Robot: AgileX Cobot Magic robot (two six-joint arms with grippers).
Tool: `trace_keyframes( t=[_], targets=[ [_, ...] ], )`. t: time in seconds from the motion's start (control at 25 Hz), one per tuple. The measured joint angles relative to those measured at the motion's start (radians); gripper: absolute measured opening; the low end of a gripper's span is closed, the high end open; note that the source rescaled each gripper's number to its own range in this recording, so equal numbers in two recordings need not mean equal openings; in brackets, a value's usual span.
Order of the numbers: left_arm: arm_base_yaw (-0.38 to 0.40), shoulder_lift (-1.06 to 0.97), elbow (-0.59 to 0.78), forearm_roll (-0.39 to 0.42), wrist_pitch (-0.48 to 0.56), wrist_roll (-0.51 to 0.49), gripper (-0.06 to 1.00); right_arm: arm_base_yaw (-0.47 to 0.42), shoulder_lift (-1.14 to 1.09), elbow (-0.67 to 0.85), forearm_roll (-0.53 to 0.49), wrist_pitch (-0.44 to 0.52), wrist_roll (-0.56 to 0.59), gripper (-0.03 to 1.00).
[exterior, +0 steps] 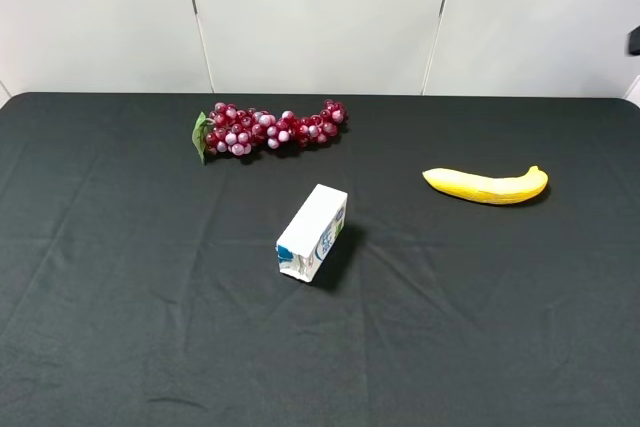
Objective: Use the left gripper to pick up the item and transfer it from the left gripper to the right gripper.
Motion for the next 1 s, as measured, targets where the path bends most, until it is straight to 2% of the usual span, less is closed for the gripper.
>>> trace_keyframes(
  t=[0.28, 0.64, 0.8, 1.0],
  targets=[
    [-0.049, 0.0, 0.0, 0.0, 0.0, 0.0, 1.0, 0.005, -0.209, 0.0, -0.099, 0.005, 0.04, 1.0],
    [-0.05, 0.0, 0.0, 0.0, 0.0, 0.0, 1.0, 0.264, -0.444, 0.113, -0.261, 0.069, 0.183, 1.0],
    [-0.05, 0.0, 0.0, 0.0, 0.0, 0.0, 1.0, 0.312, -0.62, 0.162, -0.36, 0.086, 0.271, 1.0],
    [-0.05, 0.0, 0.0, 0.0, 0.0, 0.0, 1.0, 0.314, -0.869, 0.29, -0.468, 0.074, 0.362, 1.0]
  ],
)
